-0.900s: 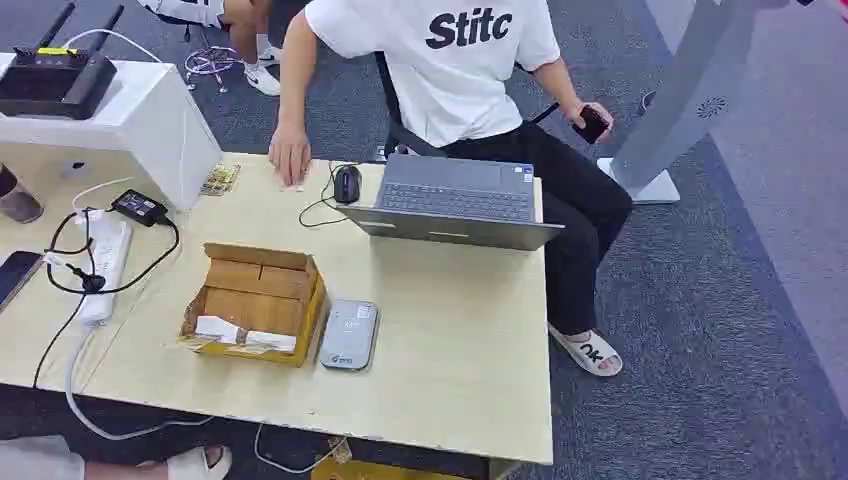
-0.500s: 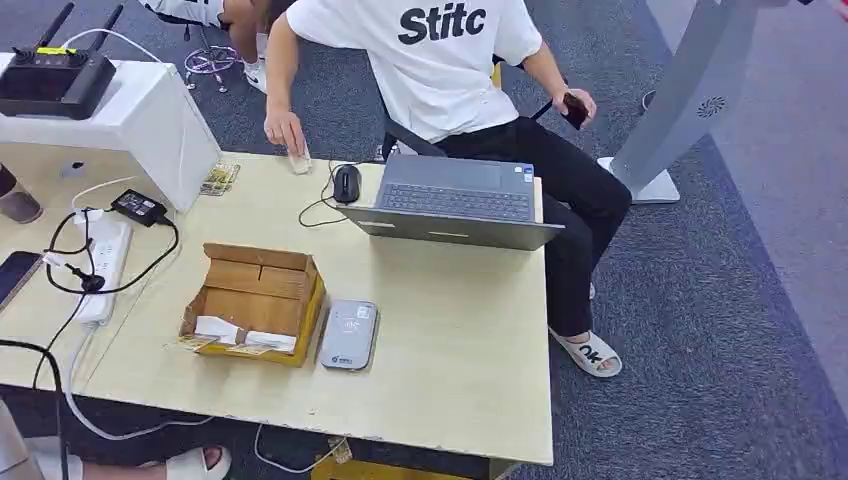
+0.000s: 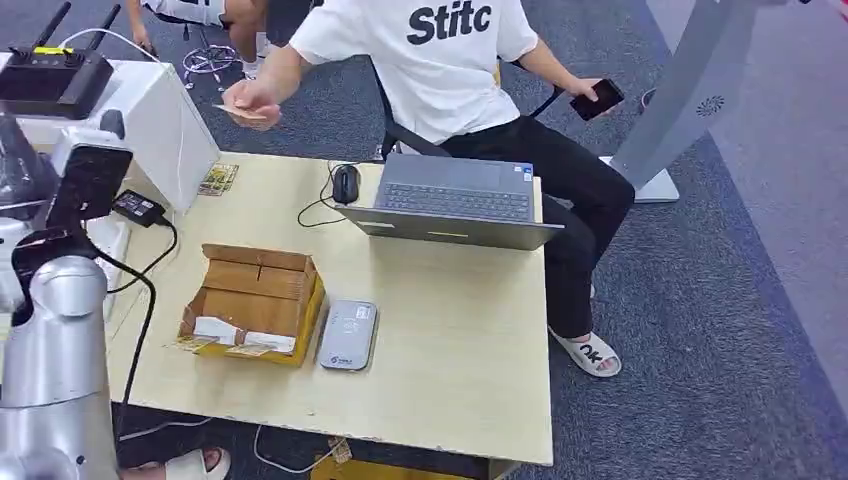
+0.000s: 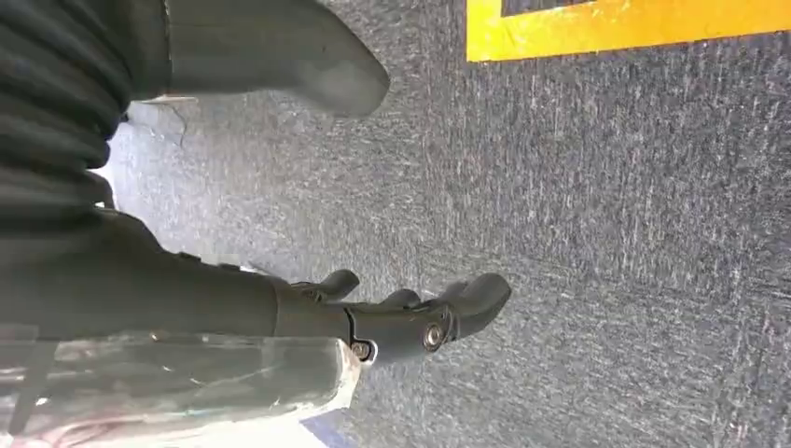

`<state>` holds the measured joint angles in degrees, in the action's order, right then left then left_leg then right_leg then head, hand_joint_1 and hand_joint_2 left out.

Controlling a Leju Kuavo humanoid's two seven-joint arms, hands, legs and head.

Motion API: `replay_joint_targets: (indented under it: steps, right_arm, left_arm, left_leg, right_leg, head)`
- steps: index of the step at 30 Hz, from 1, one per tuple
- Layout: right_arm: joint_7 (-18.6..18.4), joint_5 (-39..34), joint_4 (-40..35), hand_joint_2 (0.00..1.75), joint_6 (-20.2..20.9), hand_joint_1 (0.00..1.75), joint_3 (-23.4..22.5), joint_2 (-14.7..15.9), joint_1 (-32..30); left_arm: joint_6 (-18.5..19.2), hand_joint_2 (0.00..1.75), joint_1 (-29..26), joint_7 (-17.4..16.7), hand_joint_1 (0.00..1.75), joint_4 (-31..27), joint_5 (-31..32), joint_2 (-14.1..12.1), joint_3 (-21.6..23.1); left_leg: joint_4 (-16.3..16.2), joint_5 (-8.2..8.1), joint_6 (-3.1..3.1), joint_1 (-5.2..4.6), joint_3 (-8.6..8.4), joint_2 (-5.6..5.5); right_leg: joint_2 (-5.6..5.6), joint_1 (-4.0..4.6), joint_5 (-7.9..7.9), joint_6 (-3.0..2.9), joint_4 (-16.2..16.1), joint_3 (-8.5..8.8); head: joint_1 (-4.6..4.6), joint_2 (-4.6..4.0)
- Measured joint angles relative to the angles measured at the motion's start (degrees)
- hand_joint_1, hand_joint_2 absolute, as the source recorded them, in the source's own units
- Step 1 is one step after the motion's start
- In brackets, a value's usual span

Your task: Pass the card to the sensor for recognition and then transmit it.

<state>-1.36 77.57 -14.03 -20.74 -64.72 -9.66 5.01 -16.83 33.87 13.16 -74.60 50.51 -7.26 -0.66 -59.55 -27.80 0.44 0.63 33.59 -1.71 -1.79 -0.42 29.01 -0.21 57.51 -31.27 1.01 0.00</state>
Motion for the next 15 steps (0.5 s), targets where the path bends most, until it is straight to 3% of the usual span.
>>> replay_joint_targets:
  steps: [9,15]
  right_arm:
    - [-0.15,0.42,0.09,1.75,0.94,0.00,0.22,0.00,-0.05]
    - [-0.26,0.61,0.24,1.75,0.94,0.00,0.42,0.00,-0.09]
  left_arm:
    - [0.97,1.75,0.40,-1.71,0.00,3.06,7.39,1.09,9.03]
    - [0.70,1.75,-0.02,-1.99,0.00,4.11,9.64,1.75,12.61]
  left_leg:
    - [0.01,0.00,0.00,0.00,0.01,0.03]
    - [0.01,0.00,0.00,0.00,0.03,0.03]
  right_leg:
    - [-0.03,0.00,0.00,0.00,0.00,-0.01]
    - [-0.02,0.00,0.00,0.00,0.00,-0.02]
  head:
    - [-0.02,0.00]
    - [0.00,0.00]
